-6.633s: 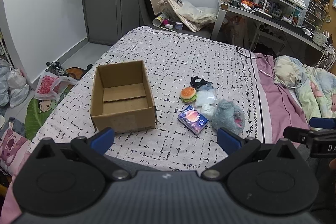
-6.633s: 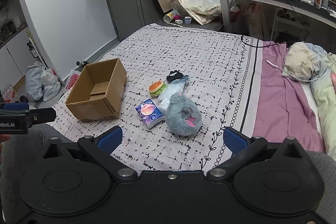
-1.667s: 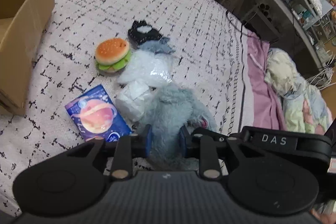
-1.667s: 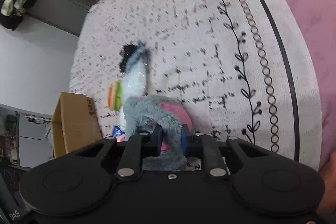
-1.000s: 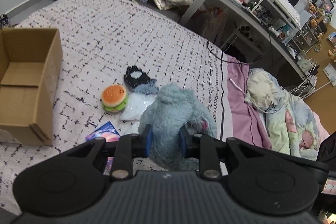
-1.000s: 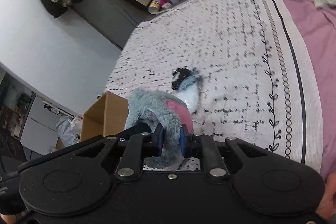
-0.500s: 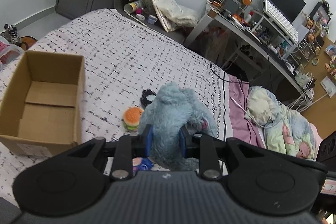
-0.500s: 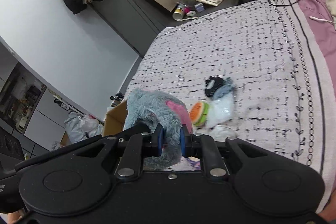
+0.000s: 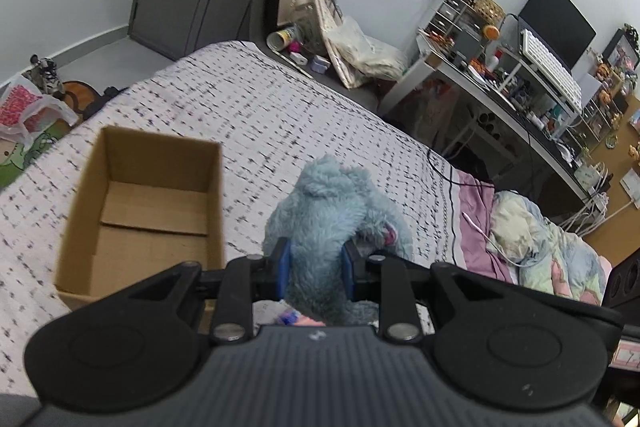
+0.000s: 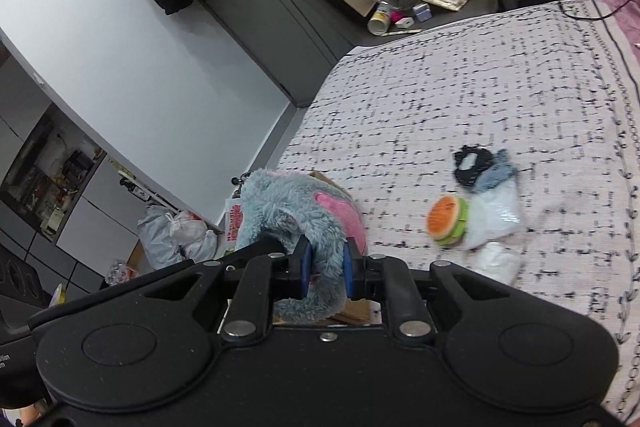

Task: Organize soft objects
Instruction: 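Carry the grey plush with both tools over the cardboard box, then open the left tool over the box while the right tool releases the plush, then lift both tools away from the box, then grasp the purple tissue pack with the left tool while the right tool approaches the white bag, then grasp the white plastic bag with the right tool, then carry the tissue pack with the left tool while the right tool carries the bag to the box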

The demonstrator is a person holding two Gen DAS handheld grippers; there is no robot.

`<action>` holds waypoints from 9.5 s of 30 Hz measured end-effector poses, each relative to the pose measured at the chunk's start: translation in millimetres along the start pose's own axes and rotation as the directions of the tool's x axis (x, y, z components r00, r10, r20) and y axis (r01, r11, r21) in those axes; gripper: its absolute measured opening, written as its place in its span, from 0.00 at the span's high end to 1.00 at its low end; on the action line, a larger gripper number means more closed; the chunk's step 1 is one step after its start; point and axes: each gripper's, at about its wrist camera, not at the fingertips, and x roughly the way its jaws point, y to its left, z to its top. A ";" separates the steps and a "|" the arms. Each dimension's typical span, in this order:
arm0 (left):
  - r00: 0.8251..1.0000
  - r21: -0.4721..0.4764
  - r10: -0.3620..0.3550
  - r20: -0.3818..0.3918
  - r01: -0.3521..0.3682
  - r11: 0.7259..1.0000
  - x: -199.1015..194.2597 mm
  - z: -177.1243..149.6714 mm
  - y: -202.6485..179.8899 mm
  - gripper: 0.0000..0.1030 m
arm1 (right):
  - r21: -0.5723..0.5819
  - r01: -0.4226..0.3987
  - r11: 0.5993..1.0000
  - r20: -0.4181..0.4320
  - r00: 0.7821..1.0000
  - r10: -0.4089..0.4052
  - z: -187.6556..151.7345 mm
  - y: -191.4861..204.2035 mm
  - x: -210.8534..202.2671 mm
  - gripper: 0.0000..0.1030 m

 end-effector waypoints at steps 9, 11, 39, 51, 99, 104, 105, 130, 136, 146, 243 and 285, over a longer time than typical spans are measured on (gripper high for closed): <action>0.999 -0.056 0.036 0.028 -0.034 0.998 -8.5 18.0 47.6 0.76 | -0.026 -0.038 0.999 -0.033 0.999 0.038 0.5 37.3 38.3 0.81; 0.999 -0.069 0.045 0.027 -0.043 0.997 -5.9 22.9 57.1 0.76 | -0.028 -0.042 0.999 -0.046 0.998 0.041 -0.5 43.8 48.9 0.81; 0.981 -0.210 0.161 -0.108 -0.181 0.961 89.0 60.2 166.6 0.78 | -0.055 0.068 0.996 -0.192 0.978 -0.077 9.8 67.5 187.7 0.69; 0.966 -0.217 0.202 -0.164 -0.235 0.947 91.8 57.1 167.8 0.65 | -0.103 0.081 0.991 -0.162 0.982 -0.098 12.6 66.7 165.5 0.26; 0.964 0.184 0.234 0.128 -0.255 0.949 -91.4 -7.4 -33.7 0.17 | -0.186 0.077 0.979 0.132 0.990 -0.053 -8.3 2.1 -101.3 0.00; 0.970 0.189 0.203 0.136 -0.226 0.956 -98.2 -23.5 -46.3 0.07 | -0.191 0.119 0.974 0.155 0.984 -0.089 -13.7 -9.8 -120.5 0.00; 0.970 0.189 0.201 0.139 -0.225 0.956 -98.9 -26.5 -48.4 0.04 | -0.193 0.131 0.972 0.158 0.982 -0.101 -15.4 -12.2 -123.3 0.00; 0.973 0.191 0.220 0.067 -0.228 0.955 -86.0 -81.3 -75.4 0.00 | -0.153 0.233 0.961 0.116 0.969 -0.216 -41.2 -58.5 -155.3 0.00; 0.980 0.166 0.193 0.042 -0.198 0.966 -68.3 -83.7 -75.6 0.01 | -0.124 0.236 0.964 0.109 0.969 -0.224 -40.5 -64.6 -148.0 0.00; 0.982 0.089 0.188 0.008 -0.188 0.978 -32.9 -87.5 -70.4 0.03 | -0.050 0.208 0.977 0.056 0.977 -0.206 -30.9 -79.0 -126.0 0.00; 0.946 -0.223 0.300 -0.122 -0.321 0.921 96.1 -51.8 -10.8 0.47 | 0.317 0.137 0.939 -0.100 0.989 -0.110 -16.8 -152.6 45.0 0.66; 0.956 -0.052 0.287 0.066 -0.284 0.958 5.5 13.2 37.7 0.47 | -0.066 0.068 0.996 0.080 0.995 -0.063 -10.8 -53.0 -2.0 0.66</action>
